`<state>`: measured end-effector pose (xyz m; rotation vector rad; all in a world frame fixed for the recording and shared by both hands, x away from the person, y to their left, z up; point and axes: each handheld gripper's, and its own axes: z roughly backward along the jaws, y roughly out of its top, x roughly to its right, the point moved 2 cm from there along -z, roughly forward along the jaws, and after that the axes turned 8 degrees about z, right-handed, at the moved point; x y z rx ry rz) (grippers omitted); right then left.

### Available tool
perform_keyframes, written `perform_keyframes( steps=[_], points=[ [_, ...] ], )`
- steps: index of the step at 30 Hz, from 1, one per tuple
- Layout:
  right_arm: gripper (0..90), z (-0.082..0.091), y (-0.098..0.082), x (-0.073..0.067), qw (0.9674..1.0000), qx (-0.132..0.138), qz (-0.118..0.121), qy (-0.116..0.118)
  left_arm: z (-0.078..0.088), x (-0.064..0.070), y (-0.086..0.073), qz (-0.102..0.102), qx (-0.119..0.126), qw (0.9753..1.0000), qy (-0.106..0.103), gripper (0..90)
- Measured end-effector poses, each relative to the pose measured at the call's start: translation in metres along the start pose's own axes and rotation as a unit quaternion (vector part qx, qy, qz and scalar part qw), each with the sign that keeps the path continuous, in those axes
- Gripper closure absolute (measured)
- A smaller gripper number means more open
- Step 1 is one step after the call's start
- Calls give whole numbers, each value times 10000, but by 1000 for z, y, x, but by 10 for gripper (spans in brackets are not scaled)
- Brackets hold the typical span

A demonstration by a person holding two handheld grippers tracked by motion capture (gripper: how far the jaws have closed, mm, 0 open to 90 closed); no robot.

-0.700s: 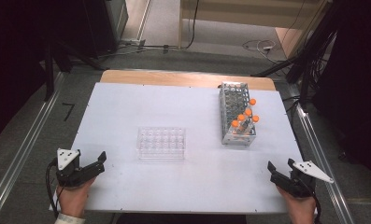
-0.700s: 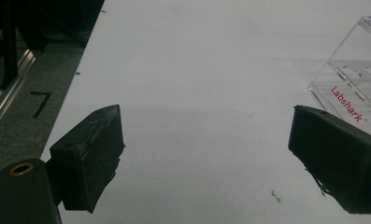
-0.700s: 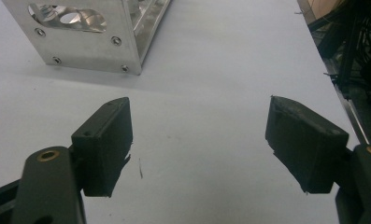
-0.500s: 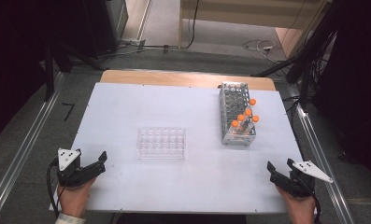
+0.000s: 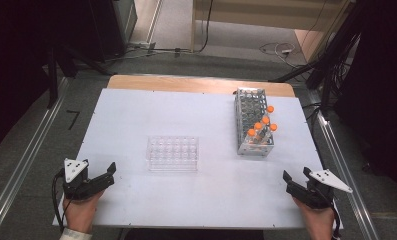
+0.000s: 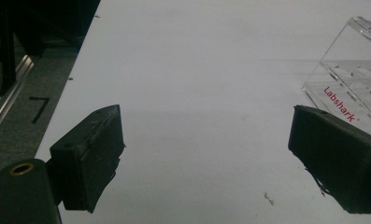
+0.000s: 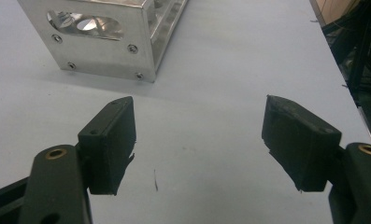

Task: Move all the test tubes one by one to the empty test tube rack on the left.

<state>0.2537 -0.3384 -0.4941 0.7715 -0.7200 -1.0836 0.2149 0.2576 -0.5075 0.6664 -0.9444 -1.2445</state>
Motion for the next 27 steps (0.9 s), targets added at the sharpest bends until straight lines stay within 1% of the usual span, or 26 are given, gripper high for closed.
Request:
perform_keyframes(
  steps=[5, 18, 20, 27],
  points=[
    [246, -2, 2, -2, 10000, -8, 25, 15, 0, 0, 0, 34, 27, 10000, 12, 106],
    [264, -5, 7, -1, 10000, 48, -35, 69, 0, 0, 0, 5, -3, 10000, 6, 106],
    [266, -6, 8, 0, 10000, 65, -5, 70, -1, 0, -1, 9, -6, 10000, 1, 106],
    [270, -11, 16, -1, 9999, 136, -18, 102, -1, 1, -1, -9, -21, 10000, 31, 106]
  ],
)
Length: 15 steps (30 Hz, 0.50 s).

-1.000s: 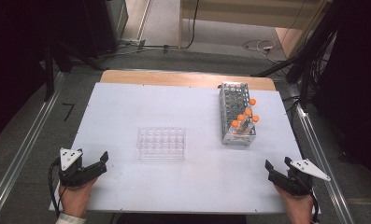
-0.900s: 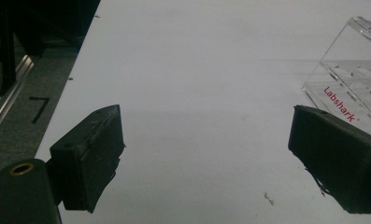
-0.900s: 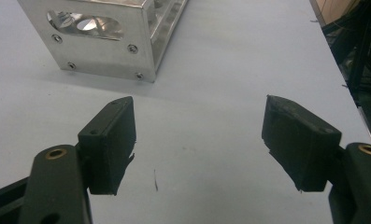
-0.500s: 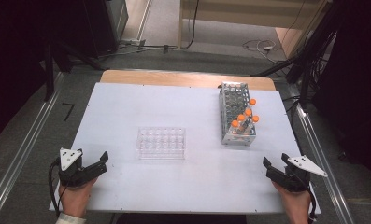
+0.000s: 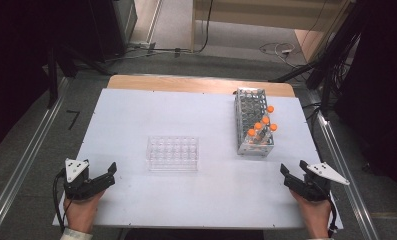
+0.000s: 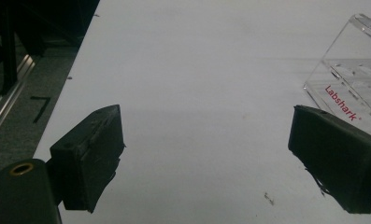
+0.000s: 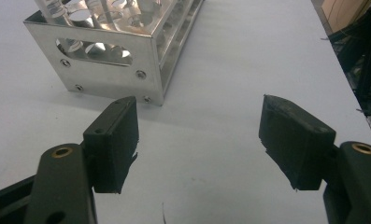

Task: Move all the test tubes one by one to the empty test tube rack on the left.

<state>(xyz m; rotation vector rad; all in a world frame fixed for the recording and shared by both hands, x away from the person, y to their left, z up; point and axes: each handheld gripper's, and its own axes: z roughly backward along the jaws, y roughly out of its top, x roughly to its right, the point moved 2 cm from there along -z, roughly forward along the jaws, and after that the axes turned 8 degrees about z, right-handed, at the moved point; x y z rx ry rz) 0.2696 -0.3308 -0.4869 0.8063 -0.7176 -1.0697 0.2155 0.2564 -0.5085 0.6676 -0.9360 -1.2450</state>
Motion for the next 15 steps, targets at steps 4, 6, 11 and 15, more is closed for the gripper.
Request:
perform_keyframes(
  steps=[4, 6, 11, 15],
  points=[
    [276, -4, 6, -2, 10000, 27, 50, 21, 0, 0, 0, 4, -2, 10000, 5, 106],
    [279, -5, 7, -2, 10000, 50, 51, 22, 0, 0, 0, -2, -5, 10000, 8, 106],
    [281, -11, 14, -3, 9999, 86, 61, 80, 0, 0, 0, 1, 1, 10000, 12, 106],
    [288, -15, 21, -5, 9998, 138, 70, 126, 0, 0, 0, 4, 19, 10000, 9, 106]
  ],
)
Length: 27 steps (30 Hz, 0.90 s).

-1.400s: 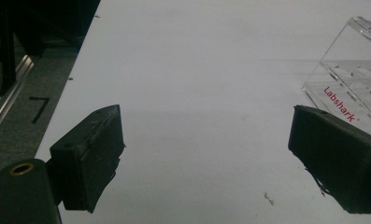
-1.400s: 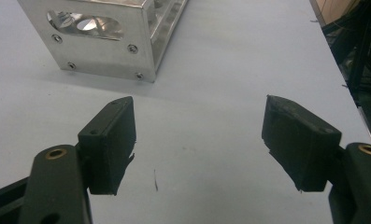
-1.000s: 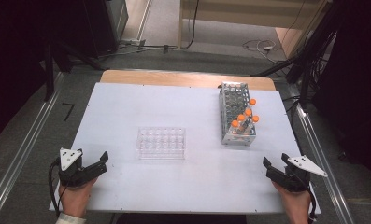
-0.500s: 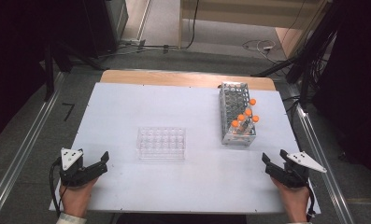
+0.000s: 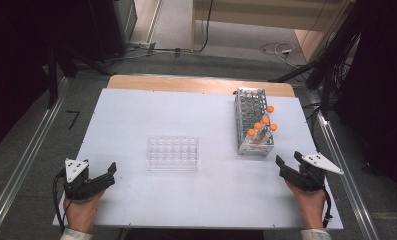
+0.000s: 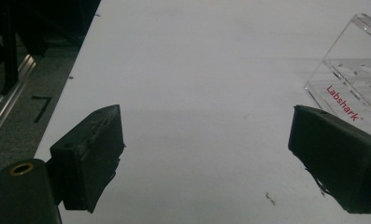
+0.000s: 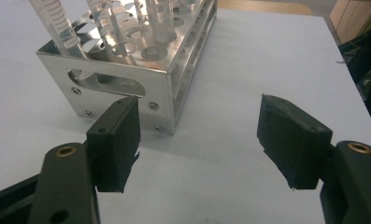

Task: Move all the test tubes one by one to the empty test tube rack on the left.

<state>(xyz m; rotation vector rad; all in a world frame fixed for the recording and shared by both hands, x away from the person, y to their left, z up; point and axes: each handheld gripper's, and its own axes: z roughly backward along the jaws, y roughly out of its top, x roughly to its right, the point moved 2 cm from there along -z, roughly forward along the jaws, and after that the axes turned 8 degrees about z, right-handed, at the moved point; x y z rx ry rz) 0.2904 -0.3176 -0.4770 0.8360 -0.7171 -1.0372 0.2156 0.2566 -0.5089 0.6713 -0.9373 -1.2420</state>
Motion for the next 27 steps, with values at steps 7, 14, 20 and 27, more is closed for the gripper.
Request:
perform_keyframes(
  steps=[7, 14, 20, 27],
  points=[
    [290, -7, 8, -1, 10000, 30, 14, 54, 0, 0, 0, 3, 9, 10000, 17, 106],
    [318, -14, 16, -1, 9999, 94, 3, 106, 0, 0, 0, -17, -13, 10000, 31, 106],
    [373, -21, 23, 2, 9998, 185, -23, 122, 0, 0, -1, -22, -20, 10000, 31, 106],
    [444, -30, 30, 0, 9995, 227, 48, 192, -1, 1, -1, -22, -23, 10000, 22, 106]
  ],
)
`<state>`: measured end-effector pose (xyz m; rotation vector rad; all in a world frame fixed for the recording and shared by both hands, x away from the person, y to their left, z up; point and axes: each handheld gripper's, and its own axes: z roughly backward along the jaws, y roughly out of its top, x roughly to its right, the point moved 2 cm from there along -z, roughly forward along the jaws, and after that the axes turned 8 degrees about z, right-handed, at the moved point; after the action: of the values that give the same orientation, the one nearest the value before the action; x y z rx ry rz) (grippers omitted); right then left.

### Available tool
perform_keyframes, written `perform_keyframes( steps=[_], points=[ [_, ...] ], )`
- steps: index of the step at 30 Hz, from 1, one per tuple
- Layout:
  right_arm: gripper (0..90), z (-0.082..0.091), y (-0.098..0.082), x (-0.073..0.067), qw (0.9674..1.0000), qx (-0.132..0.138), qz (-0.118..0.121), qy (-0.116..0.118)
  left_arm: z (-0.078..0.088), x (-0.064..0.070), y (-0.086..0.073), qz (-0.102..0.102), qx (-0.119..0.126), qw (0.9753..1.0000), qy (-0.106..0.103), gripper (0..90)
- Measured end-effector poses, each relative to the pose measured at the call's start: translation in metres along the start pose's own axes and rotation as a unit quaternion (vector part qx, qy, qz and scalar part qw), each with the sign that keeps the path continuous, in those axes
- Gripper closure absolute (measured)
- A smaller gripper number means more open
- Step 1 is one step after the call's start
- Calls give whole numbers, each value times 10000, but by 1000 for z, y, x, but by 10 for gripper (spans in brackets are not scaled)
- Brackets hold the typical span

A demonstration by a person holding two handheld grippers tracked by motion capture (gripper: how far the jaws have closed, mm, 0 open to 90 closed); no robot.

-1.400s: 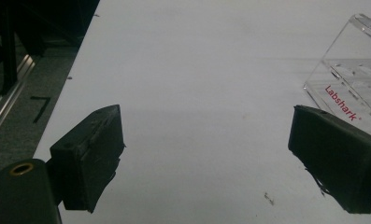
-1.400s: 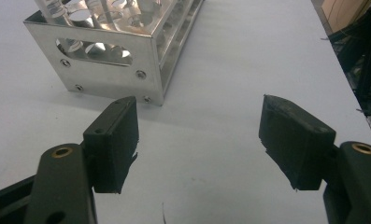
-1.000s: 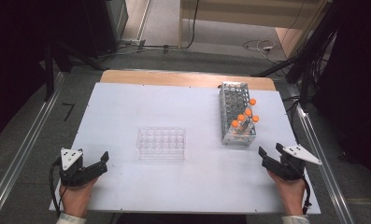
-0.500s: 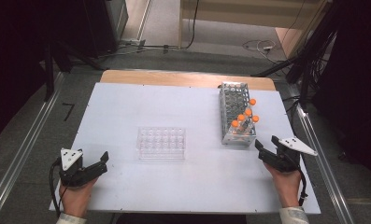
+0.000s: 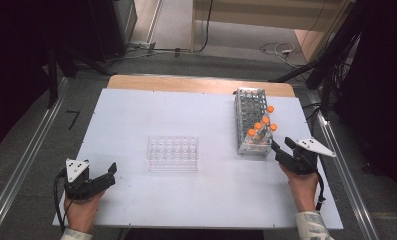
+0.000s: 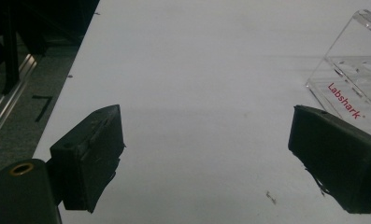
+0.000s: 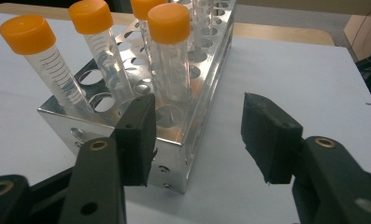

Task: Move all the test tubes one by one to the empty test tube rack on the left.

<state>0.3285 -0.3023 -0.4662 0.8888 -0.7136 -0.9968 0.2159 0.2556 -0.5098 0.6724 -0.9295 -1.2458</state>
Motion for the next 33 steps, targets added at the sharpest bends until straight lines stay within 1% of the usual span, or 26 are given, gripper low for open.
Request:
perform_keyframes(
  steps=[5, 7, 15, 19, 22, 25, 28, 33],
  points=[
    [484, -5, 4, -2, 10000, 32, 82, 15, 0, -1, 0, 6, -3, 10000, -5, 106],
    [514, -9, 7, -4, 9999, 68, 112, 39, 0, -1, 0, 6, -3, 10000, -5, 106],
    [569, -19, 13, -7, 9998, 63, 196, 3, 0, -1, 0, 6, -7, 10000, -13, 106],
    [608, -21, 15, -7, 9997, 115, 202, 8, 0, -1, 0, 3, -5, 10000, -14, 106],
    [618, -25, 16, -7, 9998, 87, 187, 13, 0, -1, 0, 1, -5, 10000, -13, 106],
    [635, -28, 16, -7, 9997, 84, 228, 9, 0, -1, 0, 9, -7, 10000, -4, 106],
    [666, -30, 17, -7, 9998, 67, 196, 28, 0, -1, 0, 6, -9, 10000, -1, 106],
    [674, -33, 16, -7, 9998, 29, 176, 53, 0, -1, 0, 8, -8, 10000, -7, 106]
  ],
)
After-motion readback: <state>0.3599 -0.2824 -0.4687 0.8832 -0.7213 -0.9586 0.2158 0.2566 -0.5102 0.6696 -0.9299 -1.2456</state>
